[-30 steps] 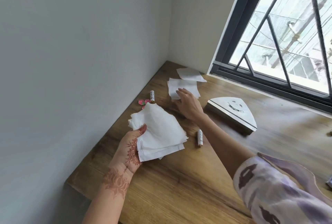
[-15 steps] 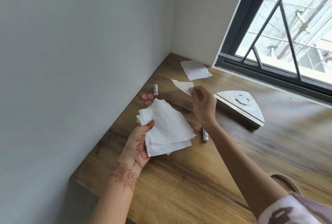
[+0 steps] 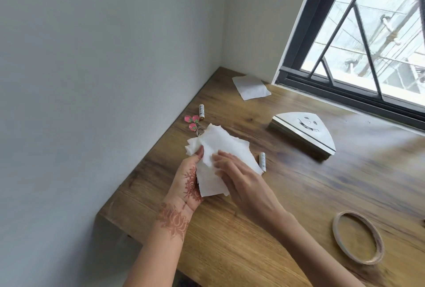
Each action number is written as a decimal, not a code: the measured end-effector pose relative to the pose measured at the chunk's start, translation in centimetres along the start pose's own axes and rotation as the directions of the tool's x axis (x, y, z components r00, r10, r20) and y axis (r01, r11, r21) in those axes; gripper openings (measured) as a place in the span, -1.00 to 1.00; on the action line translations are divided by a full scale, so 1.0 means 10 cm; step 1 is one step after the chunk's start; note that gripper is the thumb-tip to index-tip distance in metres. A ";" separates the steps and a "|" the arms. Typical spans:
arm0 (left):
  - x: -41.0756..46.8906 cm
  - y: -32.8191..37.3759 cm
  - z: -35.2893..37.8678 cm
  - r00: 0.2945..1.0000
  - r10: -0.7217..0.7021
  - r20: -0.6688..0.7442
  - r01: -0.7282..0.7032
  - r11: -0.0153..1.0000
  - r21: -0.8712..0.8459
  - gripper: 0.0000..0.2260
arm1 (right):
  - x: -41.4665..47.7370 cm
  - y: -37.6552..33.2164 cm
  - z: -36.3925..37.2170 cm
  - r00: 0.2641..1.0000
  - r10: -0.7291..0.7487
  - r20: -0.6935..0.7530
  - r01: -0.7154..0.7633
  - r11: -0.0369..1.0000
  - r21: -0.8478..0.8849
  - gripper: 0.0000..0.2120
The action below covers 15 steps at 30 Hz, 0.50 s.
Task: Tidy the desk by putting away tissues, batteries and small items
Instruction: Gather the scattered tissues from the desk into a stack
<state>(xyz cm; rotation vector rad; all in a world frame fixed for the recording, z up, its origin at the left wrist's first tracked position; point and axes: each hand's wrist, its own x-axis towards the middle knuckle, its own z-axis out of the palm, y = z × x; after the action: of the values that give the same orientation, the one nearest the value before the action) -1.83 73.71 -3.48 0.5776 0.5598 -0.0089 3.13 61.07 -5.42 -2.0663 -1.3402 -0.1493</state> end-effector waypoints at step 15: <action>0.07 -0.11 0.02 0.995 -0.008 -0.100 0.007 1.000 -0.012 -0.78 | 0.17 0.31 -0.28 0.993 0.117 0.003 -0.117 0.992 0.052 -0.57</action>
<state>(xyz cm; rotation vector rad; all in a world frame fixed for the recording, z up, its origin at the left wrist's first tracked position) -1.32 72.76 -4.22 0.5666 0.6590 0.0162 7.21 59.94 -3.93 -2.0940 -1.2067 -0.0628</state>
